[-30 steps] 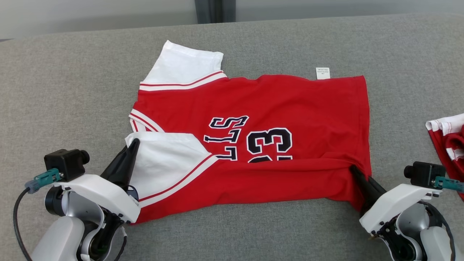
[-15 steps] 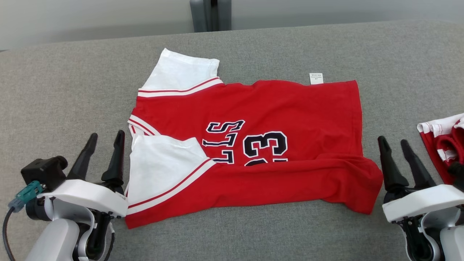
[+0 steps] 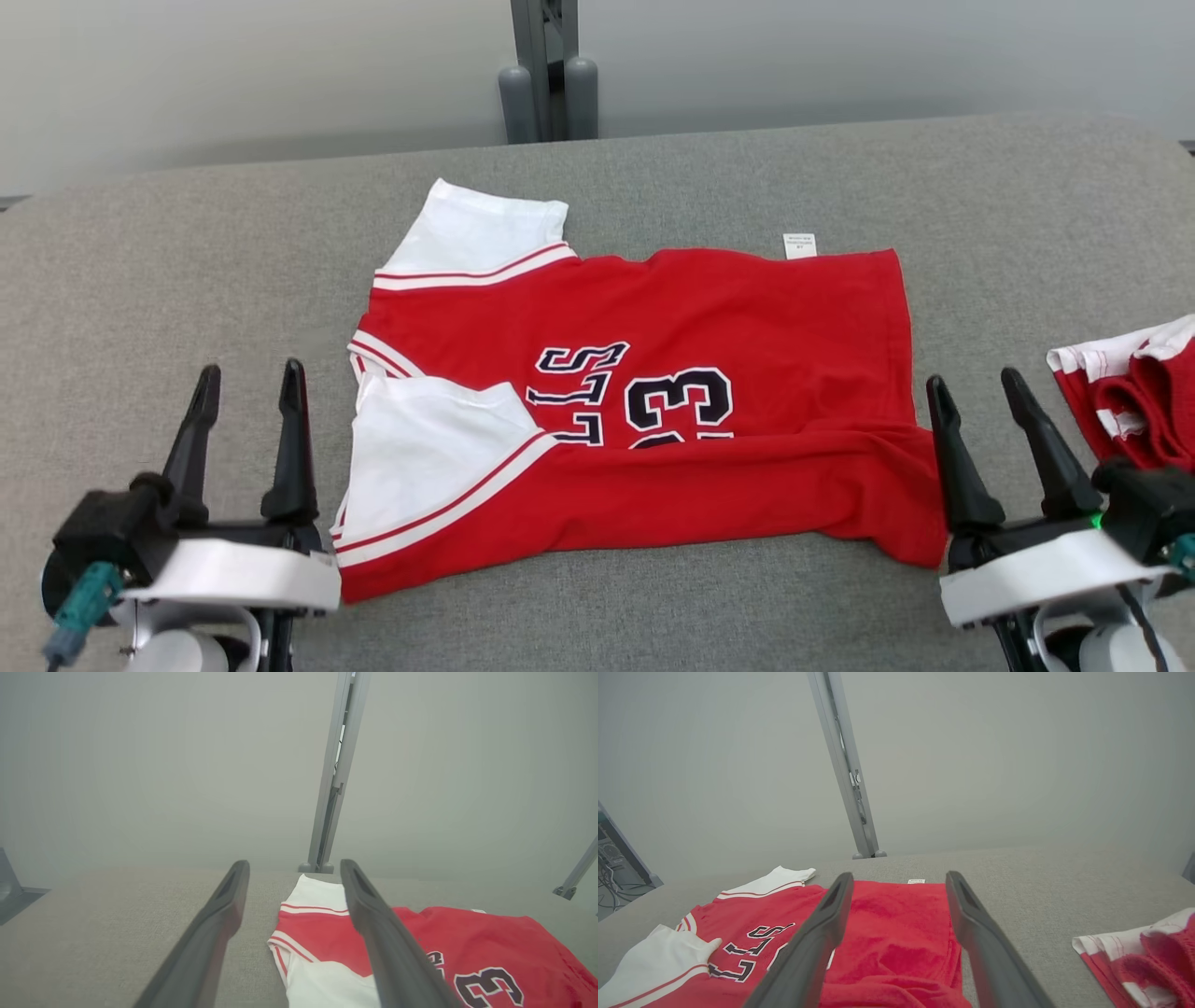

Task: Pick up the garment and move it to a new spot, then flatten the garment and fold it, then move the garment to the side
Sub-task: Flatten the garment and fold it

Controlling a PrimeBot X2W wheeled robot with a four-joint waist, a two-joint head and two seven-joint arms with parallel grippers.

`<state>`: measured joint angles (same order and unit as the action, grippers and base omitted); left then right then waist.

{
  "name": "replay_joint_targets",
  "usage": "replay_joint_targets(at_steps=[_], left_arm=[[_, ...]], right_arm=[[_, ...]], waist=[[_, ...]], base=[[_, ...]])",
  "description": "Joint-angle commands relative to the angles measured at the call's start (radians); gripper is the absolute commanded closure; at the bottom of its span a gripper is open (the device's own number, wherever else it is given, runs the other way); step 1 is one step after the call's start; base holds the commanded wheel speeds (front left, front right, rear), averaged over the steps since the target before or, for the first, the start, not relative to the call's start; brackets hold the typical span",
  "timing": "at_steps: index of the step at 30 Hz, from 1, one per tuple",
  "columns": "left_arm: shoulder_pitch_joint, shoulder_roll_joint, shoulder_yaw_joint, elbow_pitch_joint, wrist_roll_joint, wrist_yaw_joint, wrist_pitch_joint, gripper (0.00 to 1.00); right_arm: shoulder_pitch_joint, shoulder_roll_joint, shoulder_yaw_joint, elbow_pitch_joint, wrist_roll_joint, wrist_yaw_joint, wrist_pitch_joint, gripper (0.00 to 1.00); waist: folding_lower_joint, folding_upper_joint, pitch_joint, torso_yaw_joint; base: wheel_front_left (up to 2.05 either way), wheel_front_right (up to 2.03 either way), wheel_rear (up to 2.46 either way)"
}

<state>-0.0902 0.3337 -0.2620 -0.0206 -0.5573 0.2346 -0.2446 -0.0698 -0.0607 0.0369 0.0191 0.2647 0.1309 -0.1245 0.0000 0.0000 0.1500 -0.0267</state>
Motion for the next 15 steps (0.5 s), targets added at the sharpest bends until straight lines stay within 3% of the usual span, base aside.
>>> replay_joint_targets(at_steps=[1, 15], left_arm=[[0.024, 0.002, -0.003, 0.003, 0.019, 0.013, -0.005, 0.00], [0.096, 0.010, -0.065, 0.076, 0.080, 0.022, -0.007, 0.00]], right_arm=[[0.020, 0.000, -0.003, 0.005, -0.012, 0.000, -0.012, 0.00], [0.126, 0.007, -0.041, 0.023, -0.043, 0.000, 0.019, 0.00]], waist=[[0.0000, 0.0000, -0.015, 0.000], [0.0000, 0.0000, -0.069, 0.003]], base=[[0.00, 0.00, 0.00], [0.00, 0.00, 0.00]])
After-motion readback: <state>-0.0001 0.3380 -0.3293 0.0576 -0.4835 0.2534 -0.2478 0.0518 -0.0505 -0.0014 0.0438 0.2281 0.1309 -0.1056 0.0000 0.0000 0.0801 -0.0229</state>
